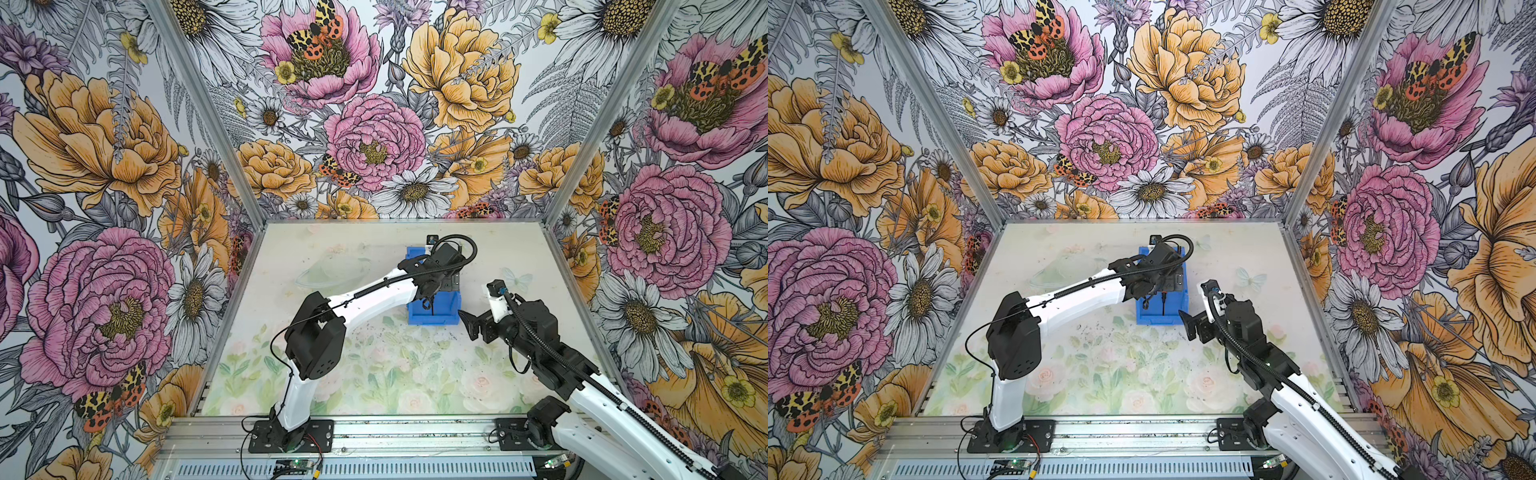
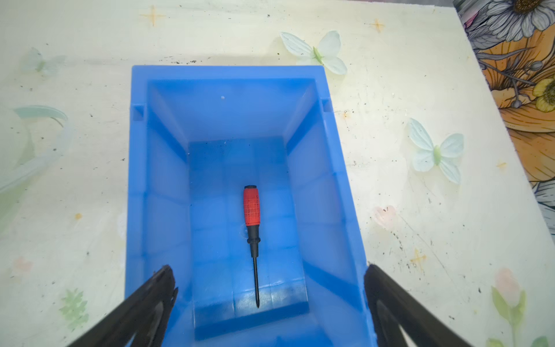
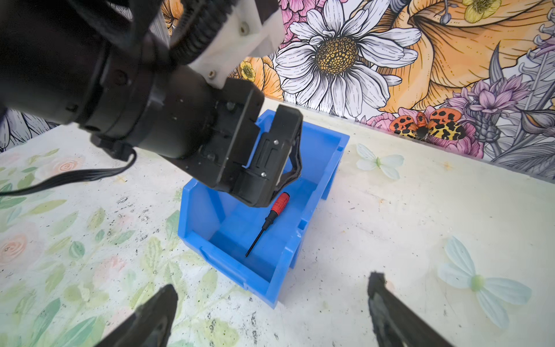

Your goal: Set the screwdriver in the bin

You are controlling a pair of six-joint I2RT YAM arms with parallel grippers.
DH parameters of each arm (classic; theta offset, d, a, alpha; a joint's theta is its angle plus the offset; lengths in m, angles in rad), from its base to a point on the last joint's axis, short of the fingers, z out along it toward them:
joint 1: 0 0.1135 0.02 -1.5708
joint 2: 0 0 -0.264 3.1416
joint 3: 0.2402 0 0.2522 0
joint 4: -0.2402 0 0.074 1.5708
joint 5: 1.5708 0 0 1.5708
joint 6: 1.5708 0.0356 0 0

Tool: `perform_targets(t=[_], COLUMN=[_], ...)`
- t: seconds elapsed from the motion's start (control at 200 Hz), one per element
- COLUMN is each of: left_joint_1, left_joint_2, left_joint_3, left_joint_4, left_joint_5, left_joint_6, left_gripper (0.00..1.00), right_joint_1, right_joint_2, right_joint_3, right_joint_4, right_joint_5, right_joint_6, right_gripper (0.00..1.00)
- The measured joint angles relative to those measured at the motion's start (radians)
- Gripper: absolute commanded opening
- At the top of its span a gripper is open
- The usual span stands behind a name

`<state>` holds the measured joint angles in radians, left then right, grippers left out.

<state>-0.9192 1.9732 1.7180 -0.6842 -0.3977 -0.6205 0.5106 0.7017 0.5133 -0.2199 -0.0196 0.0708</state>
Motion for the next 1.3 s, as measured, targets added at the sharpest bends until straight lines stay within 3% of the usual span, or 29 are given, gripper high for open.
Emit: perform_targets(t=[0.28,0.42,0.861,1.071,1.301], left_joint_1=[-0.019,0.014,0.334,0.494,0.579], left_joint_2=[-0.15,-0.242,-0.641,-0.718,-0.837], left_joint_3=[-0.152,-0.243,-0.735,-0.87,-1.025], left_joint_4=[0.0,0.005,0.285,0.389,0.462], left_joint_5=[-0.048,-0.068,-0.061,-0.06,-0.066], left_joint_6=[0.07,0.102,0.271,0.34,0.42], left_gripper=[0.99,0.99,0.99,0.99,0.99], right_joint_1=[0.0,0.0,-0.007,-0.024,-0.117], right_joint_2=[0.037,0.062,0.086,0.061,0.008], right_joint_3=[0.0,0.0,0.0,-0.045,-0.11], right_joint_4=[0.0,0.0,0.015,0.023,0.031], right_joint_5=[0.002,0.039,0.285,0.43,0.522], right_joint_6=[-0.005,0.0,0.009,0.043,0.082], right_gripper=[0.99,1.0,0.99,1.0,0.99])
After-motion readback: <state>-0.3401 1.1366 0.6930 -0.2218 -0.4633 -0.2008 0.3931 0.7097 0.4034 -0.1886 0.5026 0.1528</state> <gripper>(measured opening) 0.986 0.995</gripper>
